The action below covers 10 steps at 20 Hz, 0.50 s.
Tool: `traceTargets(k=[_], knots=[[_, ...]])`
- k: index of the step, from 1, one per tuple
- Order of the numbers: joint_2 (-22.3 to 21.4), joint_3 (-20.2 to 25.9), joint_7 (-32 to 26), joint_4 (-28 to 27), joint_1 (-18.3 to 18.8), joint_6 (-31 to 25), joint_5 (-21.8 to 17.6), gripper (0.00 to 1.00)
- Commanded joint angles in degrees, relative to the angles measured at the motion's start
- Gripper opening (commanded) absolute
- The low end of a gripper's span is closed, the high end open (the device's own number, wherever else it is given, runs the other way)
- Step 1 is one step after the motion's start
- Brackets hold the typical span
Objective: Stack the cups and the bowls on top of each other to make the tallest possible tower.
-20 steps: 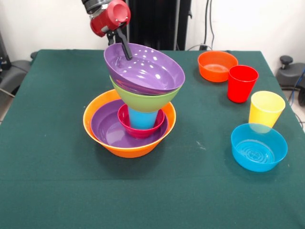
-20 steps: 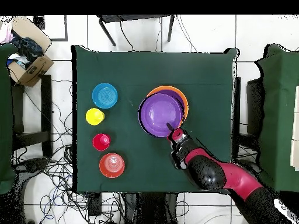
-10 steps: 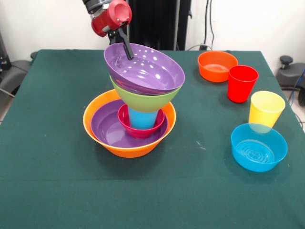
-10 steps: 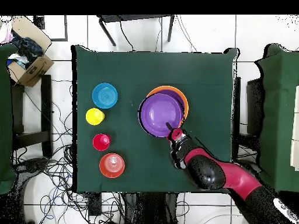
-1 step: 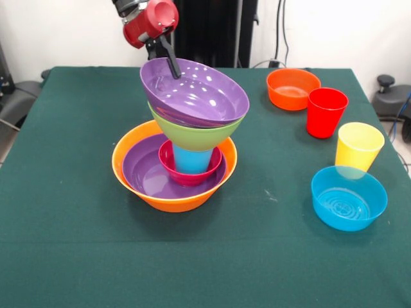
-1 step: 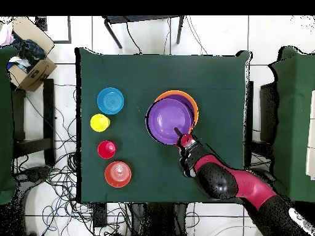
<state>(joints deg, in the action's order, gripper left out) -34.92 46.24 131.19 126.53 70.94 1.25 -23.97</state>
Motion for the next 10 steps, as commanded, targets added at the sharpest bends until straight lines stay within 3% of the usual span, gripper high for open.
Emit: traceTargets(k=[1,10], knots=[[-4.81,1.86,0.27,-0.34,-0.60,-10.79,2.96,1.00],[-8.65,3.56,0.08,1.17,0.71,-13.55,4.87,1.00]])
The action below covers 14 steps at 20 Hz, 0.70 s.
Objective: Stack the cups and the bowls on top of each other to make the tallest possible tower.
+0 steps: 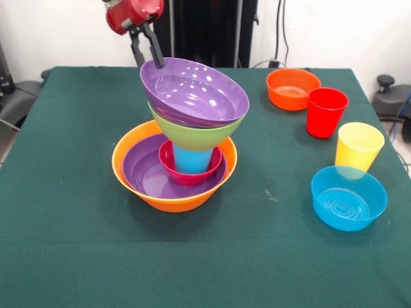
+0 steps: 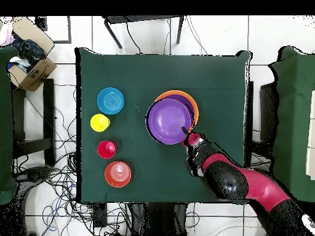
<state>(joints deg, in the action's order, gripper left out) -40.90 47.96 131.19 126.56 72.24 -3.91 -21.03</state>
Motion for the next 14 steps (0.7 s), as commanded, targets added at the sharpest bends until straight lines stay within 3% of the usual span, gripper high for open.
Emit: traceTargets(k=[1,5,8,14], knots=[[-2.81,1.63,0.03,1.12,-0.59,-8.55,1.88,1.00],[-2.78,1.79,-0.60,0.39,-0.19,-9.84,2.03,1.00],[-5.28,3.26,-1.08,0.44,0.55,-12.72,3.51,1.00],[-11.83,11.38,2.07,3.68,2.95,-16.49,11.40,1.00]])
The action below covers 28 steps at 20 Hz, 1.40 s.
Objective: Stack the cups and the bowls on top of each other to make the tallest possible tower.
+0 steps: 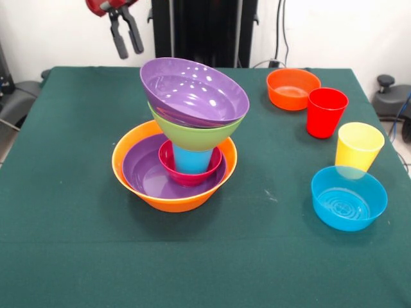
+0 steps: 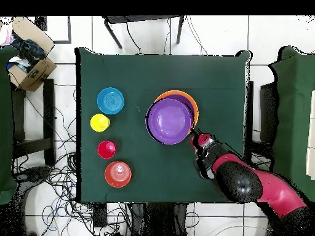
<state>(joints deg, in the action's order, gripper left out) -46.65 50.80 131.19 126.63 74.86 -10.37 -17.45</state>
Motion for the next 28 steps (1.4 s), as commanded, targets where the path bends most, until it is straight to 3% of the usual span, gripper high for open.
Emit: traceTargets(k=[1,6,11,13,15,20,25,28], knots=[[-6.49,10.42,2.86,4.19,1.00,-10.43,9.46,1.00],[-7.86,14.46,6.07,6.11,0.77,-9.77,14.86,1.00],[-9.01,14.05,9.63,8.19,-2.25,-5.40,17.99,1.00],[-11.55,10.12,10.82,9.04,-5.30,-3.94,18.00,1.00],[-13.46,3.19,11.89,9.30,-10.28,-3.12,17.25,1.00],[-10.98,-11.49,15.12,9.04,-22.06,2.91,16.00,1.00],[-10.93,-22.12,18.35,9.08,-33.16,5.76,19.23,1.00],[-9.98,-30.75,20.04,8.60,-41.44,7.49,21.03,1.00]])
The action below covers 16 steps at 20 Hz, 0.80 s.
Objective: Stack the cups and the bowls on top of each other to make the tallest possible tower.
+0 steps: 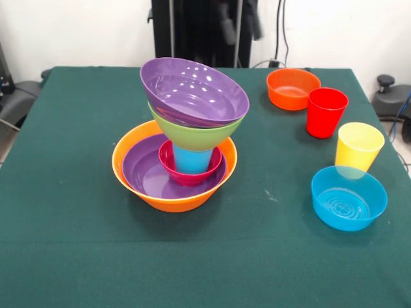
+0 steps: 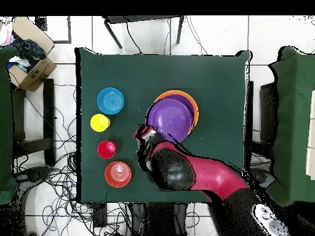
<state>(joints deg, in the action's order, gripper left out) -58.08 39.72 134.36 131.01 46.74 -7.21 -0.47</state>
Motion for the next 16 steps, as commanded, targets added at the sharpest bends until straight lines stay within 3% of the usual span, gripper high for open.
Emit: traceTargets(k=[1,8,16], knots=[[1.87,-21.64,17.29,4.29,-15.44,5.09,4.80,1.00],[3.18,-40.60,21.29,2.21,-33.02,-4.37,9.32,1.00],[9.08,-53.28,23.88,2.43,-46.46,-5.92,11.32,1.00]])
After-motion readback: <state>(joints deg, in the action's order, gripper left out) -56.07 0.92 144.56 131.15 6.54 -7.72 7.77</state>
